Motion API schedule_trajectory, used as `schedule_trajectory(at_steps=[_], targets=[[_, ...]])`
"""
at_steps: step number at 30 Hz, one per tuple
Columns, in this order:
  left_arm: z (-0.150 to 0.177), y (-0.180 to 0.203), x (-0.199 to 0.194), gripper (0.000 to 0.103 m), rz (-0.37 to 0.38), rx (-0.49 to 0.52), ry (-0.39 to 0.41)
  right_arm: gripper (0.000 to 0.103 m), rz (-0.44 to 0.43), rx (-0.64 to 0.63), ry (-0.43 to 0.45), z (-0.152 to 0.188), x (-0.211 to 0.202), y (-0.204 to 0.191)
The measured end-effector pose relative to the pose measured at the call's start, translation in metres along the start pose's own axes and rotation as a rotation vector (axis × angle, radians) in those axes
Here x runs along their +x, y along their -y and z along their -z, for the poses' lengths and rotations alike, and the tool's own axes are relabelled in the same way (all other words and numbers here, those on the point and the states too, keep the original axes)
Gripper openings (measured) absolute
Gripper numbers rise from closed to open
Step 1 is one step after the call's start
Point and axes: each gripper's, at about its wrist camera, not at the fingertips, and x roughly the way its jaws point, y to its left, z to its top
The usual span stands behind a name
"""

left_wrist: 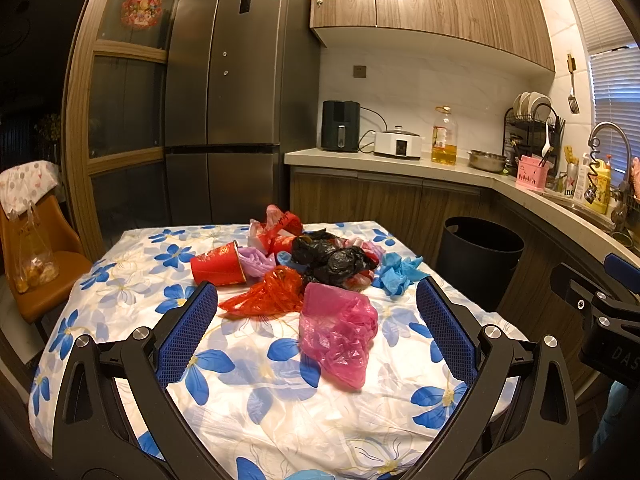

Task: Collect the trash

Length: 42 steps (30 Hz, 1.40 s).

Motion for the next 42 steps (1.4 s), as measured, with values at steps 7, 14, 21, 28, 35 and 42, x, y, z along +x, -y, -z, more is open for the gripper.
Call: schedule_trajectory(at_steps=[7,14,21,28,35,42], targets=[[0.005,0.0,-0.001,0.098,-0.003,-0.002,-0.002,0.098,-0.002,0.006,-0.007,0.0,0.006,0.0],[0.012,-0.007,0.006,0.098,-0.009,-0.009,0.008,0.098,-0.005,0.009,-0.014,0.006,0.018,0.002],[0.029,-0.018,0.03,0.098,0.006,-0.026,-0.013,0.098,-0.051,0.011,-0.026,0.017,0.042,-0.003],[0.05,-0.014,0.069,0.098,0.036,-0.035,-0.061,0.092,-0.08,0.029,-0.027,0.025,0.064,0.0],[0.062,0.0,0.113,0.091,0.042,-0.021,-0.107,0.092,-0.112,0.05,-0.047,0.032,0.097,0.006],[0.075,0.013,0.146,0.053,0.058,0.025,-0.195,0.092,-0.143,0.047,-0.053,0.034,0.126,0.006]])
